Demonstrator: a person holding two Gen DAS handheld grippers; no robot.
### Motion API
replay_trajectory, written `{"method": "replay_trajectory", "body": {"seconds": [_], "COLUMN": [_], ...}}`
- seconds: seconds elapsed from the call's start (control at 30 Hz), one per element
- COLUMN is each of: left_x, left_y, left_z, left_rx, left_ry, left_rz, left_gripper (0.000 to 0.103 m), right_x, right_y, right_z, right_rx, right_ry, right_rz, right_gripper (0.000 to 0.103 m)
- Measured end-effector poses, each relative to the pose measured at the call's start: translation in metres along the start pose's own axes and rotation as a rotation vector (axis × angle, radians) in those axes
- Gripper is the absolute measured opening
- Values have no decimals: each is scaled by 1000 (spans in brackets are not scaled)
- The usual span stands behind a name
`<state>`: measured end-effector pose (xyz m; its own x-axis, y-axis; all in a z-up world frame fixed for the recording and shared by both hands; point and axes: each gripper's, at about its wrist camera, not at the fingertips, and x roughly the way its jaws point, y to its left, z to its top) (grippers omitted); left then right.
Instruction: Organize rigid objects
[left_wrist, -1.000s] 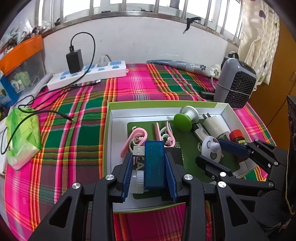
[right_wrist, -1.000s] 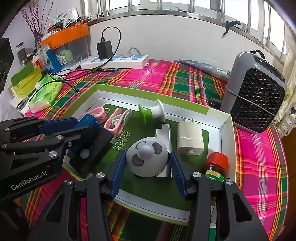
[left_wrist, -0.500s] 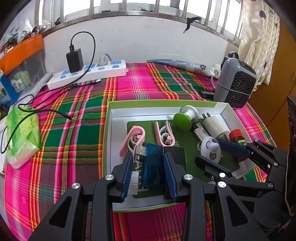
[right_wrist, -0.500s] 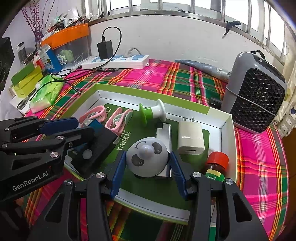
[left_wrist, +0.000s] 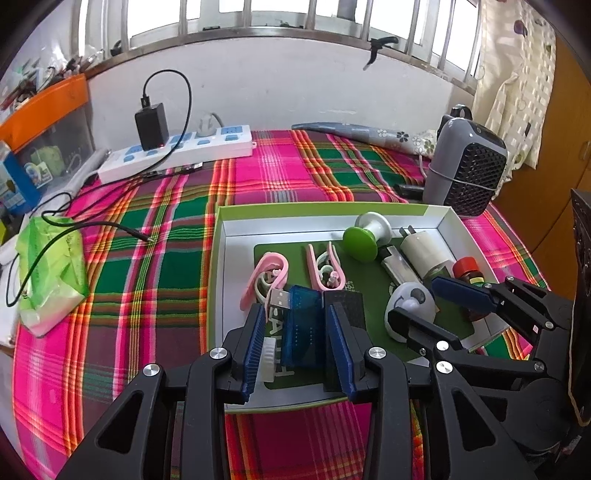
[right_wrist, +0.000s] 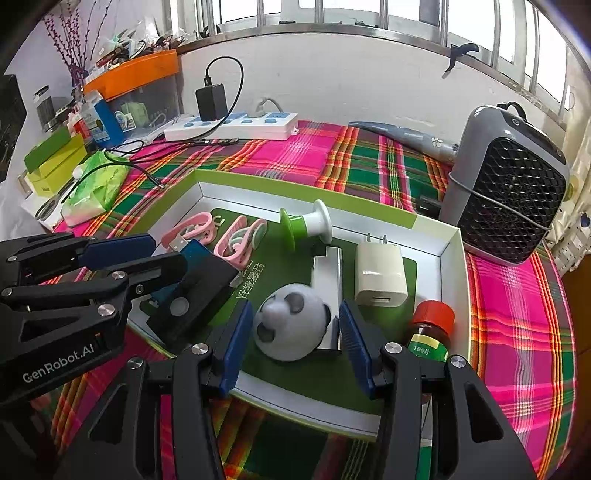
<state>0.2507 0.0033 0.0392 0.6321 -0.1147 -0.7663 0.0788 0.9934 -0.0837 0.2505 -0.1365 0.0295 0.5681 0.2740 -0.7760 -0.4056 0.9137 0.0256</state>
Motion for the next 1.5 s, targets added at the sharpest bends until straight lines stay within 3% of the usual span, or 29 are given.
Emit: {"method": "replay_trajectory", "body": {"seconds": [0.37, 0.73, 1.03, 1.5], "left_x": [-27, -63, -76, -70], "left_y": [-6, -18, -32, -43], "left_z": [-9, -41, -80, -122], "left_rx": [-15, -37, -19, -12], "left_ry": [-33, -54, -34, 33], "left_rz": [26, 34, 92, 101], "left_gripper": [34, 34, 34, 34], "right_x": [-23, -64, -79, -88], "right_y": [-3, 3, 8, 1], "right_z": [-7, -30, -67, -109], "right_rx": [53, 91, 107, 161], "right_ry": [-33, -60, -24, 28], "right_rz": [-8, -57, -104, -181], "right_gripper": [50, 50, 51, 51]}}
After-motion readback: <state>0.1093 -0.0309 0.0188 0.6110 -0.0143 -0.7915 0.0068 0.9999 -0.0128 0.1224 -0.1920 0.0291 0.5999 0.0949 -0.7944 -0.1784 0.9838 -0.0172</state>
